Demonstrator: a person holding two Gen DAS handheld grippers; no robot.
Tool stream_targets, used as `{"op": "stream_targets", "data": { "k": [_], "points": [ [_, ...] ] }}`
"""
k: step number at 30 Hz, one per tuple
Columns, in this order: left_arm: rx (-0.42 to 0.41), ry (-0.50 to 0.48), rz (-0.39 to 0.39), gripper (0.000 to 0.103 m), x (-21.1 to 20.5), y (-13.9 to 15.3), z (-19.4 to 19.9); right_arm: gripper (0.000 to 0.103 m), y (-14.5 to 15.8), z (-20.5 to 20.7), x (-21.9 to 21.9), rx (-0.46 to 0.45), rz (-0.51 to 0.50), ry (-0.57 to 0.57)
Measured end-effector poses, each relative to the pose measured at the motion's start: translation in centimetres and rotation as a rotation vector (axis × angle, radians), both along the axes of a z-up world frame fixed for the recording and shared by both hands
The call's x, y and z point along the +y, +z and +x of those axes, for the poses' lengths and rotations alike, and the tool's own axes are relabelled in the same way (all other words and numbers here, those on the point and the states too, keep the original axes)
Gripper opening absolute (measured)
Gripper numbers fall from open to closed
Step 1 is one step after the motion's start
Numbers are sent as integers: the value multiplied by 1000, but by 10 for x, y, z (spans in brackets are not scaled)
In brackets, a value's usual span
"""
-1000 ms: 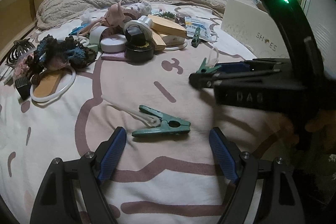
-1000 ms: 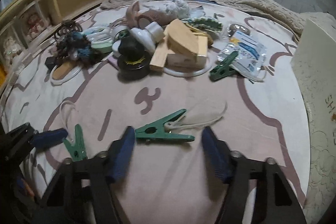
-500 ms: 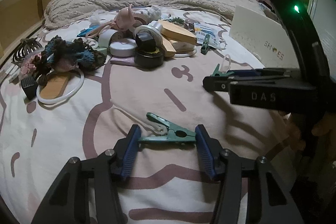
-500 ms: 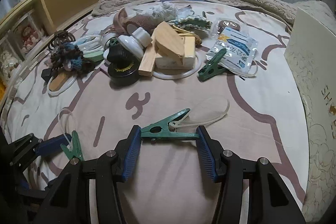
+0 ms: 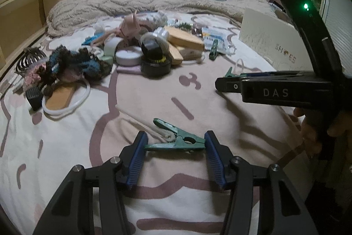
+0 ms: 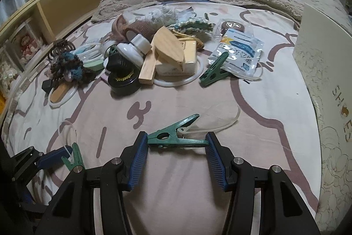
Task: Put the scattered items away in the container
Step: 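Lift both held green pegs and carry them over the white box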
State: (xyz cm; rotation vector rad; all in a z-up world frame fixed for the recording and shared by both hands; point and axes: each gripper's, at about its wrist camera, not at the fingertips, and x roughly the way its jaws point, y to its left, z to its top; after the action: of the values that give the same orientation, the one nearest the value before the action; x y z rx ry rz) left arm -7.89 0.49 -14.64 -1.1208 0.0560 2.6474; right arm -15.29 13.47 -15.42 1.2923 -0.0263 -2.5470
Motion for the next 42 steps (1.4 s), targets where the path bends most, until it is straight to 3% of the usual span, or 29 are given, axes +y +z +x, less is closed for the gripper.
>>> {"op": "stream_targets", "data": {
  "k": [16,27,32,42],
  "points": [
    [84,33,25,53,-6,30,-8,54,50,13,26,135,-141,-41],
    [189,22,62,53,2,78,-19,54,102,19,42,274,-174,-77],
    [247,-8,78,53,22,109,-27,54,136,17,61,375,-167,-122],
    [327,-86,105,53,74,153,-50,54,182,7,116,485,-173,-252]
  ]
}}
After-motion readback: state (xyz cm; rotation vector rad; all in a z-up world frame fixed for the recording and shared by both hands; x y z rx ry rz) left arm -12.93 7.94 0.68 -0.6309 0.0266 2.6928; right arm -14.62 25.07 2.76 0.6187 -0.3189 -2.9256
